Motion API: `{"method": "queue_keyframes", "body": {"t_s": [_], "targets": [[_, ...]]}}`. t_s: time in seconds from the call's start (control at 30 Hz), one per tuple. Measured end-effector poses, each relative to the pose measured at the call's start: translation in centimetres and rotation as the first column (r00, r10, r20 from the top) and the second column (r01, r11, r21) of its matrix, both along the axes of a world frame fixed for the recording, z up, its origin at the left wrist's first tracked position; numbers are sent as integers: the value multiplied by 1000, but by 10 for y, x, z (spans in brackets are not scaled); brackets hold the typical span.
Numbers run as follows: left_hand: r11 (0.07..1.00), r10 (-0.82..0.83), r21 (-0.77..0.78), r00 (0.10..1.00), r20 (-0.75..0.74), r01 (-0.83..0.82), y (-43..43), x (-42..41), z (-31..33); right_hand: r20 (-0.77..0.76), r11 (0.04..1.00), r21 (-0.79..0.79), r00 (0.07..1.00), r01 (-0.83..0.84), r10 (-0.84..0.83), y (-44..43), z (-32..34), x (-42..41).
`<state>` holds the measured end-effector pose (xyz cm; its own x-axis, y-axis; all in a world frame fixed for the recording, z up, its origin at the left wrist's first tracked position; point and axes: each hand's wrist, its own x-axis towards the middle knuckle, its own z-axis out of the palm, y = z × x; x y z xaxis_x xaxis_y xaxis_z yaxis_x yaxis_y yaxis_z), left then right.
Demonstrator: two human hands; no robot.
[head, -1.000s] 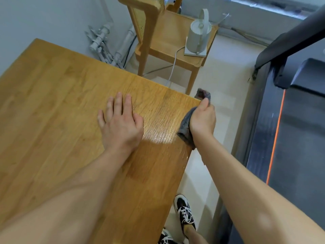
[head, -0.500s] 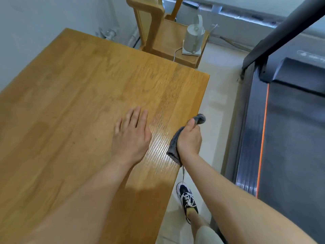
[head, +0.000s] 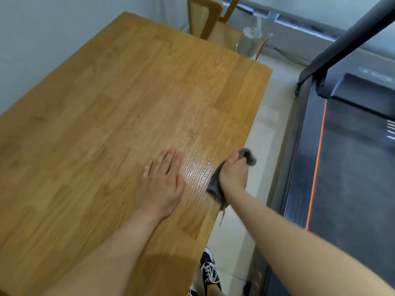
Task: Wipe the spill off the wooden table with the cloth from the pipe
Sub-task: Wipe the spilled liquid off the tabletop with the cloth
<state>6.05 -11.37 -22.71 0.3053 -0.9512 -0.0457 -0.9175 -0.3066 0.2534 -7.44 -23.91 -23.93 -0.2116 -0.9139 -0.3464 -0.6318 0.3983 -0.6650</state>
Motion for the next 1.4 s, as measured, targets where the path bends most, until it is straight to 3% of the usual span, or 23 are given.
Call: {"method": "queue_keyframes", "body": {"t_s": [0.13, 0.27, 0.4, 0.5, 0.6, 0.73, 0.87, 1.0, 1.07, 1.13, 1.17, 1.27, 1.33, 1.4], "targets": [[997, 11, -74, 1000, -22, -13, 1, 2, -4, 68, 998, -60, 998, 19, -15, -4, -1, 2], [995, 28, -97, 999, -26, -30, -2, 0, -2, 192, 986, -142, 975, -84, 110, 100, -5, -6], [999, 6, -46, 998, -60, -8, 2, 1, 4, 239, 981, -107, 953, -164, 186, 186, -1, -13], [999, -35, -5, 998, -51, 35, 26, 3, 5, 192, 959, -151, 944, -240, 267, 205, -4, -15], [999, -23, 30, 999, 35, 22, 84, 7, 4, -52, 891, -223, 918, -395, 393, 235, -6, -18], [997, 66, 39, 997, 48, -68, 154, 28, 1, -382, 705, -230, 729, -671, 568, 291, -12, -21], [969, 248, -10, 967, 54, -247, 193, 49, 1, -525, 590, -116, 554, -799, 646, 319, -4, -18], [924, 375, -69, 926, -46, -377, 223, 57, 3, -521, 209, -89, 224, -974, 824, 352, 4, 3], [902, 397, -101, 899, -185, -419, 231, 61, 6, -500, 2, -65, 34, -998, 865, 331, 11, 12], [840, 465, -126, 820, -335, -528, 230, 63, 14, -519, -124, -47, -82, -991, 851, 284, 13, 22], [822, 481, -140, 804, -350, -553, 227, 61, 18, -526, -116, -45, -75, -992, 847, 259, 16, 32], [879, 326, -266, 907, -267, -394, 209, 34, 26, -460, 37, -50, 56, -998, 886, 221, 27, 57], [882, 280, -282, 902, -330, -377, 196, 12, 26, -204, 79, -82, 94, -993, 974, 217, 35, 61], [846, 408, -173, 821, -400, -505, 182, -11, 23, 155, 243, -73, 229, -967, 961, 200, 53, 51]]}}
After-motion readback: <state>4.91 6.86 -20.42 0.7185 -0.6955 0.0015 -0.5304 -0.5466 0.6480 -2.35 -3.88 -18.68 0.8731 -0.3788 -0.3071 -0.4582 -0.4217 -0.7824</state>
